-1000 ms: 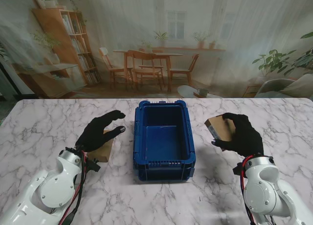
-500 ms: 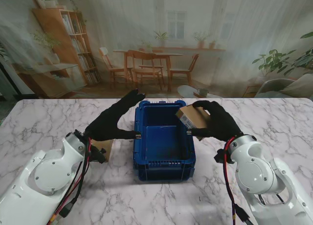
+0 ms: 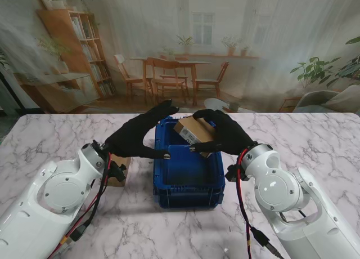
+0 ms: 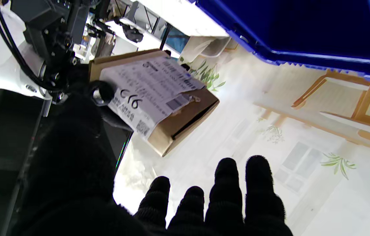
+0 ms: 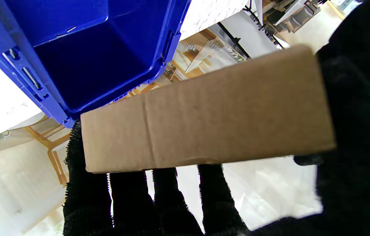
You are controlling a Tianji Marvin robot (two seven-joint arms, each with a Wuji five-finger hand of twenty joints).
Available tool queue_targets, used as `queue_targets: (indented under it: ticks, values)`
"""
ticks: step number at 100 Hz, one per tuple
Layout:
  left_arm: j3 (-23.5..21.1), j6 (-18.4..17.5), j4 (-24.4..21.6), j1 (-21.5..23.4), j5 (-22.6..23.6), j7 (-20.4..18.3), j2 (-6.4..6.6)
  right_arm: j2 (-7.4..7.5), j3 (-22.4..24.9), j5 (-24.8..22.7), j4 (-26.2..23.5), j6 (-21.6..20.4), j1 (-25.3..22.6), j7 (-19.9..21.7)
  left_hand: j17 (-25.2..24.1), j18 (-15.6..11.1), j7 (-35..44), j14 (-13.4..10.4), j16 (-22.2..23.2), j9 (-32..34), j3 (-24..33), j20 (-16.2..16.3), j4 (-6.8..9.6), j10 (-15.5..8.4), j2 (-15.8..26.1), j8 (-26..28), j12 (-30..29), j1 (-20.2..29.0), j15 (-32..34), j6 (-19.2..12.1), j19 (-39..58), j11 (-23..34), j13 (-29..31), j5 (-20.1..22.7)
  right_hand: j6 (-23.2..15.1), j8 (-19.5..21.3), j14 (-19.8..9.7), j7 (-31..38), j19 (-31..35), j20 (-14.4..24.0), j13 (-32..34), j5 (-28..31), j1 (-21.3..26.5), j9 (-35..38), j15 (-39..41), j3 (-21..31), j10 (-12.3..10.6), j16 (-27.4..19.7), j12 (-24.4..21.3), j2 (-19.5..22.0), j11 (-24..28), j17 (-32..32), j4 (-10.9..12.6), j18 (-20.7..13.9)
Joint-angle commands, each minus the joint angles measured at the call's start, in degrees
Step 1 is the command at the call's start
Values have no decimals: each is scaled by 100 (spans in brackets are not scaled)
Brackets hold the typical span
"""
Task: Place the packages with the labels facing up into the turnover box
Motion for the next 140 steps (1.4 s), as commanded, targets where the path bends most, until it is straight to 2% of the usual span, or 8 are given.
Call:
queue_targets:
  ticks: [1, 7, 19, 36, 59, 86, 112, 140]
  values:
    - [44, -19, 89, -80, -47, -242, 66, 1, -54, 40, -12, 21, -12, 71, 25, -244, 15, -211, 77, -112, 217, 13, 217, -132, 19, 101, 59, 200, 28, -42, 133, 100, 119, -190, 156, -111, -606, -94, 1161, 445, 528, 172, 1115, 9, 904, 1455, -22, 29, -22, 456, -113, 539, 250, -660]
    - [92, -17, 125, -134, -2, -327, 88, 4, -94, 62, 5, 20, -5, 88, 19, -223, 21, -208, 122, -103, 418, 56, 404, -108, 61, 212, 78, 240, 28, -131, 174, 101, 130, -186, 178, -111, -595, -101, 1164, 445, 538, 193, 1117, 31, 908, 1455, -16, 32, -24, 450, -118, 546, 252, -651]
    - [238, 11, 177, -217, 62, -386, 104, 4, -157, 108, 56, 43, 32, 105, 80, -230, 28, -231, 142, -29, 546, 89, 445, -73, 102, 229, 106, 410, 44, -375, 217, 141, 187, -94, 190, -113, -596, -118, 1167, 444, 542, 202, 1119, 38, 905, 1454, -17, 33, -27, 452, -131, 552, 253, -658]
    - [431, 89, 226, -282, 69, -358, 92, 3, -197, 159, 129, 72, 78, 121, 162, -350, 3, -237, 281, 10, 296, 169, 77, -40, 168, 168, 294, 839, 142, -641, 449, 281, 307, 38, 208, -111, -598, -141, 1170, 442, 552, 224, 1162, 41, 905, 1494, -17, 37, -25, 462, -139, 557, 276, -654]
    - [498, 149, 208, -264, 178, -249, 70, 15, -180, 152, 149, 27, 103, 170, 205, -404, 165, -261, 441, 120, 211, 245, 17, -50, 403, 219, 433, 1284, 270, -858, 707, 349, 434, 273, 234, -108, -597, -172, 1181, 442, 575, 245, 1173, 74, 912, 1512, -24, 43, -30, 468, -158, 576, 287, -654]
    - [554, 283, 200, -292, 474, -4, 26, 38, -147, 270, 161, 2, 118, 300, 239, -429, 216, -223, 652, 151, 283, 287, 95, -28, 786, 231, 580, 1900, 412, -938, 891, 464, 498, 305, 274, -108, -607, -218, 1205, 445, 609, 266, 1181, 88, 939, 1536, -17, 58, -24, 479, -162, 613, 306, -678]
    - [546, 419, 238, -412, 1018, 350, -21, 53, -137, 385, 152, 41, 103, 395, 150, -397, 242, -153, 770, 127, 69, 301, 69, 87, 812, 218, 653, 1823, 448, -886, 907, 519, 396, 357, 334, -110, -596, -264, 1228, 447, 632, 274, 1185, 98, 963, 1527, -13, 71, -22, 488, -167, 648, 315, -666]
    - [775, 717, 399, -726, 959, 286, -38, 56, -153, 478, 169, 83, 161, 445, 37, -292, 431, -14, 828, 64, -217, 287, -55, 126, 978, 358, 728, 1887, 429, -1068, 819, 479, 231, 480, 359, -110, -599, -298, 1250, 447, 667, 306, 1163, 130, 985, 1522, -22, 82, -16, 476, -161, 685, 324, -670]
